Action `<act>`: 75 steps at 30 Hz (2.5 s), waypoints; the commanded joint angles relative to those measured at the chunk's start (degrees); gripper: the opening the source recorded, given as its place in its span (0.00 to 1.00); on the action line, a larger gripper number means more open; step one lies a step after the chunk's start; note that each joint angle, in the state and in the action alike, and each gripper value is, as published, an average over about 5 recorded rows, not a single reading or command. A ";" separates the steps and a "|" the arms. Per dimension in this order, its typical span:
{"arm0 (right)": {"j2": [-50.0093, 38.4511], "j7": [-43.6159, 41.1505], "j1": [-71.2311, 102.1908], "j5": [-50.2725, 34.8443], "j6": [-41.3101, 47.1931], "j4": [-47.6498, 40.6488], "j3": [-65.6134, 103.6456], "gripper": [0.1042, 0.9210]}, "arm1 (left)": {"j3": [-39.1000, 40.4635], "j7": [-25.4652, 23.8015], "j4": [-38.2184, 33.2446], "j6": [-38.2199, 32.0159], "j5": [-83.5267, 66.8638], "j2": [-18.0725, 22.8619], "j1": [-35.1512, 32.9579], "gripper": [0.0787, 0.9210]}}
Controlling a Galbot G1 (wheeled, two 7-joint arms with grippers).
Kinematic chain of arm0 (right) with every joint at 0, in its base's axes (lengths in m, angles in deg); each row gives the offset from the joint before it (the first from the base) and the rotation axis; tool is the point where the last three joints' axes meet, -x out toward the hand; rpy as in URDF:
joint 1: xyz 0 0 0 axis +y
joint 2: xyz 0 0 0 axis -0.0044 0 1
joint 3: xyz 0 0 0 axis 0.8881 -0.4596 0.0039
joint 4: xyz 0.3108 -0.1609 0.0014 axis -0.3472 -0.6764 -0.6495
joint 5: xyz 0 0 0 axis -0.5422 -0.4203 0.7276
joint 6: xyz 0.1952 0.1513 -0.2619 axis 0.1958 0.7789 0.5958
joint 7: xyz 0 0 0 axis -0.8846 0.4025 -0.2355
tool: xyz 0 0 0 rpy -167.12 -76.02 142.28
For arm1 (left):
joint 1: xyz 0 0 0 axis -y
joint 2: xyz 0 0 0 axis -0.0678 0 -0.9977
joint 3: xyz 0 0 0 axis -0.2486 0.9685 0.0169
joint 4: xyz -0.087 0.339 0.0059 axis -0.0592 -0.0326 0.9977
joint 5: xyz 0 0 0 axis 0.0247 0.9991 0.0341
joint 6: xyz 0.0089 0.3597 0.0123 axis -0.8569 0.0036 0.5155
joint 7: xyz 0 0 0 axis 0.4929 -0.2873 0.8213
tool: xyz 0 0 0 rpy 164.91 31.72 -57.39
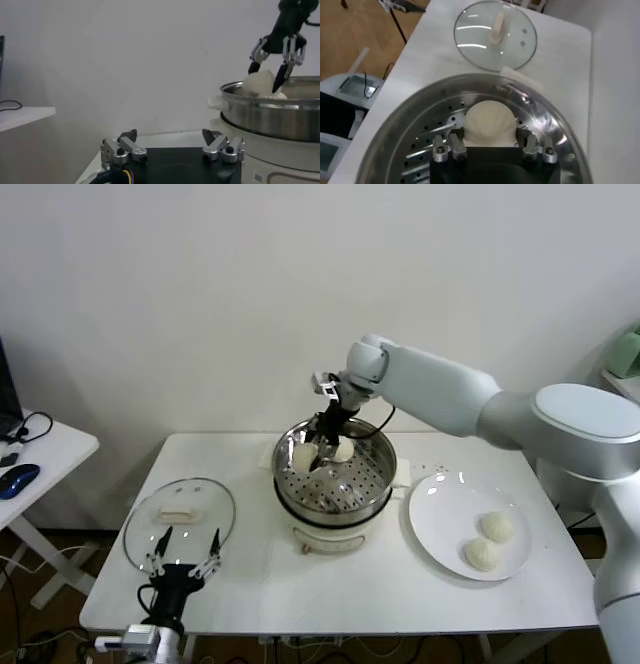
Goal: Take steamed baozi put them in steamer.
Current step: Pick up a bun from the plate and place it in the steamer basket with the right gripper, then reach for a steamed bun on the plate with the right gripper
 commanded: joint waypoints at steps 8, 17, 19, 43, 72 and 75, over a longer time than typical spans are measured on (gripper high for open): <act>3.40 -0.29 3.33 4.10 -1.36 -5.24 0.61 0.70 | 0.21 -0.27 0.26 0.24 -0.05 0.12 -0.17 0.88; 3.13 -0.29 3.44 4.73 -1.54 -4.76 0.34 0.70 | 0.10 -0.19 0.28 0.12 -0.01 0.19 -0.42 0.88; 3.07 -0.18 3.49 4.70 -1.52 -4.63 0.33 0.70 | 0.09 -0.16 0.36 0.09 -0.01 0.22 -0.42 0.88; -10.06 -2.61 -10.78 -0.81 -0.83 11.16 -3.90 0.88 | 0.40 0.08 0.92 0.31 0.22 0.33 0.17 0.88; -55.21 -2.93 18.46 27.97 -6.42 31.69 15.94 0.88 | 0.67 0.20 -0.32 0.45 1.14 0.33 -1.68 0.88; -54.00 -2.12 23.04 28.89 -6.70 29.79 19.30 0.88 | 0.40 0.20 -0.29 0.28 1.18 0.33 -2.13 0.88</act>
